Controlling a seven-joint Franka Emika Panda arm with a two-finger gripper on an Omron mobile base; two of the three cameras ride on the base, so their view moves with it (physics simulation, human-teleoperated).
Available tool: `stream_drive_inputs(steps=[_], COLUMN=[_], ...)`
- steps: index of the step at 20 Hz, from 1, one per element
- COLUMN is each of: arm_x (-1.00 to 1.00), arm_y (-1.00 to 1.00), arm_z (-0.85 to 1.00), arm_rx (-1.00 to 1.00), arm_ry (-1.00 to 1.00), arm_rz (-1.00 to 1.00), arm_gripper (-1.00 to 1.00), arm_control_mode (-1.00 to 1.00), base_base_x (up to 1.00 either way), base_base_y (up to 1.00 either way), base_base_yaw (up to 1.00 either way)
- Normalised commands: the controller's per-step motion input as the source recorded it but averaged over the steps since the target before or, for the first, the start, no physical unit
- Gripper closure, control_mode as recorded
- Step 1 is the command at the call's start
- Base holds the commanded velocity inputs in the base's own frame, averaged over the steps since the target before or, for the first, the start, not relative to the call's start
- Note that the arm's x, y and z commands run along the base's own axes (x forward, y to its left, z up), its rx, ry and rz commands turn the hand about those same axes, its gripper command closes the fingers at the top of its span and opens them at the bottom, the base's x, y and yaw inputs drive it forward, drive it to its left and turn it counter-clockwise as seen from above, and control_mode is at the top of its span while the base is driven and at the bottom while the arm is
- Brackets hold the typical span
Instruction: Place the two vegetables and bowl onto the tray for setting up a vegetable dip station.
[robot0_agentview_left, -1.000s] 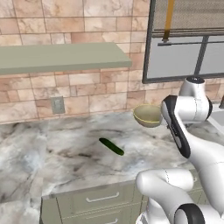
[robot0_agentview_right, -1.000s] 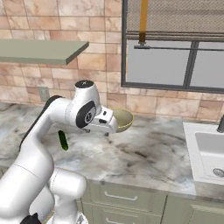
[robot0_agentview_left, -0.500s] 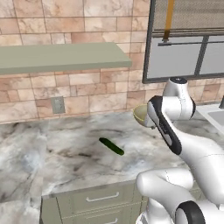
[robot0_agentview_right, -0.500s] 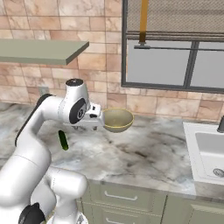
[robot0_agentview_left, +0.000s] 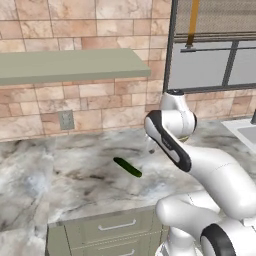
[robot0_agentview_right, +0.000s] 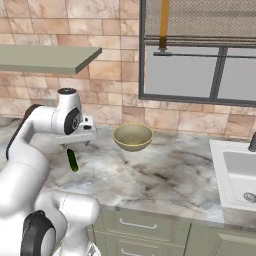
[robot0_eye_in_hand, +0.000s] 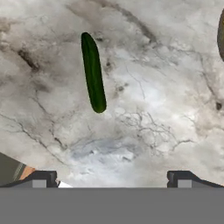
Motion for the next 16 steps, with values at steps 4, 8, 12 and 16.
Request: stream_drive_inputs(steps=[4,8,12,16], arm_x=[0.00,0.00,0.11,0.36], arm_y=[0.60,0.54,0.38,0.07], arm_z=[-0.40,-0.40,-0.35,-0.17], arm_rx=[0.00,0.00,0.00,0.00], arm_ry=[0.04,0.02,0.00,0.00], arm_rz=[0.11,0.04,0.01,0.00], arm_gripper=[-1.00,-1.00,-1.00,-1.00], arm_control_mode=[-1.00,-1.00,-1.00,-1.00], base_base_x=[0.00,0.00,0.00,0.00], base_base_y=[0.00,0.00,0.00,0.00], base_base_yaw=[0.00,0.00,0.00,0.00])
